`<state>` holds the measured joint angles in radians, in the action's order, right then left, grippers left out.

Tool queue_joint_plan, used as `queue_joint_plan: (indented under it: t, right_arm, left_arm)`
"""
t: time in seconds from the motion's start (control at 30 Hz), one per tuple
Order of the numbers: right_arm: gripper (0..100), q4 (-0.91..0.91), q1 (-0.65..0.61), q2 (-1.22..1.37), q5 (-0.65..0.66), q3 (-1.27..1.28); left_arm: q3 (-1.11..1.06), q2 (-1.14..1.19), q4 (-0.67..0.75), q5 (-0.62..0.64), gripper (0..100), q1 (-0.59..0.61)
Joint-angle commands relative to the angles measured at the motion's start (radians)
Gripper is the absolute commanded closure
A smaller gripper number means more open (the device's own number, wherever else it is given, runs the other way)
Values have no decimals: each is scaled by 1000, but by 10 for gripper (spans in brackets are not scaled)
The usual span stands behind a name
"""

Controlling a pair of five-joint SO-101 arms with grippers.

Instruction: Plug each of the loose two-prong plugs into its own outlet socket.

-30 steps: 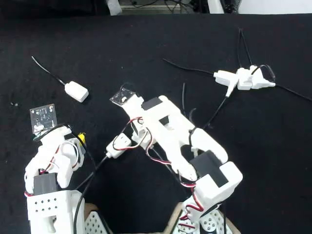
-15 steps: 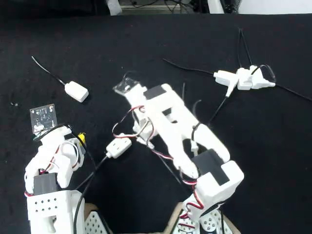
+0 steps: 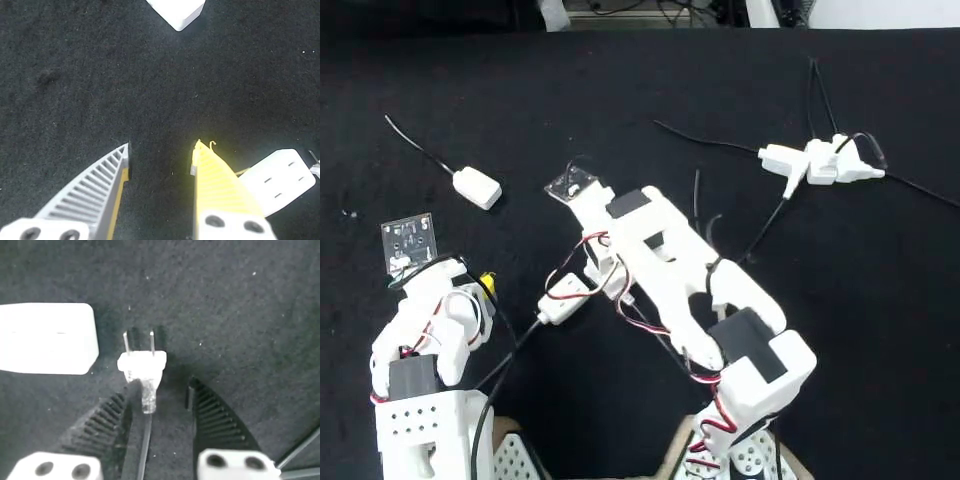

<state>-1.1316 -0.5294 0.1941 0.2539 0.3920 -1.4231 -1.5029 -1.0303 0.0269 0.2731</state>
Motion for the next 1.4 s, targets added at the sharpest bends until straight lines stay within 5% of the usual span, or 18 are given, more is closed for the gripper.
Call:
queue_joint_plan:
  t: [0.0, 0.73, 0.8, 1.13, 1.37]
  right_arm:
    - [860, 25, -14, -8, -3, 10]
    - [907, 58, -86, -10, -2, 41]
    - [994, 57, -75, -18, 0, 41]
    - [988, 2, 35, -306, 57, 125]
    - [987, 244, 15, -374, 61, 397]
  left_arm:
    - [8, -9, -3, -6, 794, 10]
    - [8, -9, -3, -6, 794, 10]
    - [8, -9, -3, -6, 794, 10]
    - [8, -9, -5, -6, 794, 10]
    - [8, -9, -3, -6, 794, 10]
